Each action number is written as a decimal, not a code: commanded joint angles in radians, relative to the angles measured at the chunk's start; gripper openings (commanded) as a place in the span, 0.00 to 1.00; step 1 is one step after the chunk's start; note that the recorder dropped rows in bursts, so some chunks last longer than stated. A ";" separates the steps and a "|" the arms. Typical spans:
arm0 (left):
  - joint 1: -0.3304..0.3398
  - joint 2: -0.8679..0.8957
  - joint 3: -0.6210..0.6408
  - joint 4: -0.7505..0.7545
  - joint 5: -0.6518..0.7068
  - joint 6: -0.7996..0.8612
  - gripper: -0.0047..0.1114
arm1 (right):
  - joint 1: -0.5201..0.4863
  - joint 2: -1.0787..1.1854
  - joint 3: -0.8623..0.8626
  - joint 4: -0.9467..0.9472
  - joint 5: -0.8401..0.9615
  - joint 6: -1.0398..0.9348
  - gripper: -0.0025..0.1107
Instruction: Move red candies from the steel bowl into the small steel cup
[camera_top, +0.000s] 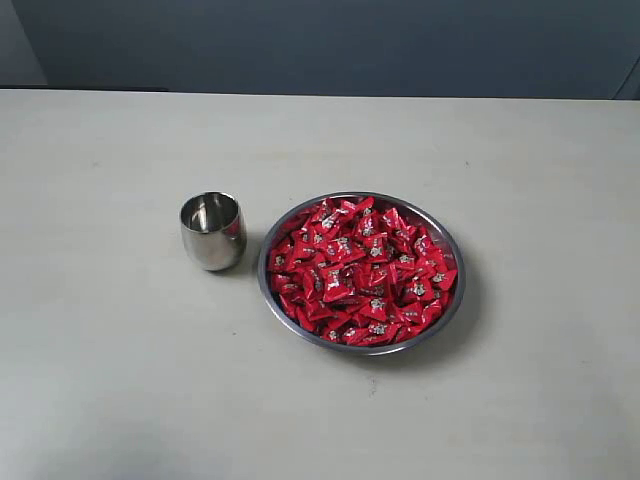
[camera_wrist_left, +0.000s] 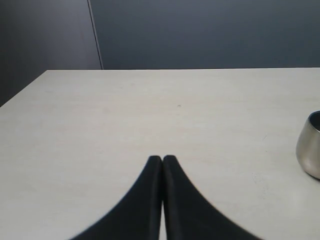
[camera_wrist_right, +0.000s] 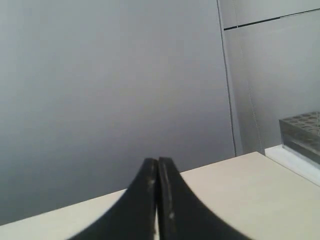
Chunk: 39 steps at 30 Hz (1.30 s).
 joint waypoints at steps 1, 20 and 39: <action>0.001 -0.004 0.004 0.001 -0.002 -0.003 0.04 | -0.002 -0.005 0.002 0.072 -0.067 0.002 0.02; 0.001 -0.004 0.004 0.001 -0.002 -0.003 0.04 | -0.002 0.017 -0.120 0.153 0.160 -0.001 0.02; 0.001 -0.004 0.004 0.001 -0.002 -0.003 0.04 | 0.099 0.817 -0.698 0.580 0.656 -0.890 0.02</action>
